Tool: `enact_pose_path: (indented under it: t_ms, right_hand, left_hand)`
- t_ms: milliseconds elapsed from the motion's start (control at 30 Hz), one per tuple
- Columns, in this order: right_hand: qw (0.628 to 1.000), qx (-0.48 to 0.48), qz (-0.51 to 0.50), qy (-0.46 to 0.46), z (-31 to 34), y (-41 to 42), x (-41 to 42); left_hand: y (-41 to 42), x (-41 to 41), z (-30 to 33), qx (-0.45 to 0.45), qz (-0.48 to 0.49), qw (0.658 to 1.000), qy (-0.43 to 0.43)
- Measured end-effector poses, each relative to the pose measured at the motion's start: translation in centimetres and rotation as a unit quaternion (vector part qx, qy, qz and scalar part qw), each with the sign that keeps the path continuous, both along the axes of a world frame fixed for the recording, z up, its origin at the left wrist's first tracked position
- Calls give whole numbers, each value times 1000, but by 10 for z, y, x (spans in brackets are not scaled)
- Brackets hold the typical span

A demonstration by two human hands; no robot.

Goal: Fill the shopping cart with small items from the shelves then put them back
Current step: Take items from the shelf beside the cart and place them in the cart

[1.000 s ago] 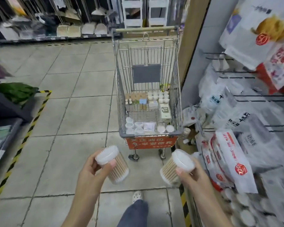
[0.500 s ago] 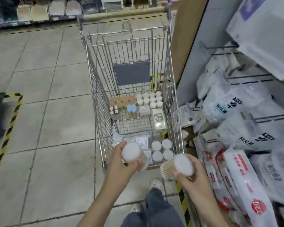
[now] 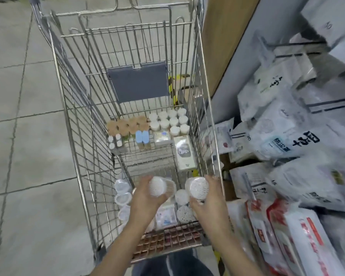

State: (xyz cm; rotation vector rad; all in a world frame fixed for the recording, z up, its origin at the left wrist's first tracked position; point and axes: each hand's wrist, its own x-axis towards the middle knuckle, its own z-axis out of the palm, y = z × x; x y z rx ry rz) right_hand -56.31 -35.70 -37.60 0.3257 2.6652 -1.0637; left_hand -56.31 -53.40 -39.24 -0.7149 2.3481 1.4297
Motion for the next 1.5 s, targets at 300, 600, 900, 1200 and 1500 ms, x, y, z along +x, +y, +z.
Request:
enact_pose_path:
  t_ms: [300,600,900,1200,1500]
  right_hand:
    - [997,68,34,-22,-82,-11,-50]
    - [980,167,84,-69,-130,-13,-64]
    - [947,239,157,-148,-156,-8,-74]
    - [926,283,188,-165,-168,-6,-70]
    - [922,287,199,-168,-161,-8,-68]
  left_hand:
    - [13,-47,-87,-40,-89,995,-14]
    - [33,-65,-129,-97,-212,972,-17]
    - [38,-76,-157,-113,-279,952,-52]
    - [31,-77,-172,-79,-317,941,-84]
    - [34,-68,-173,-104,-316,941,-57]
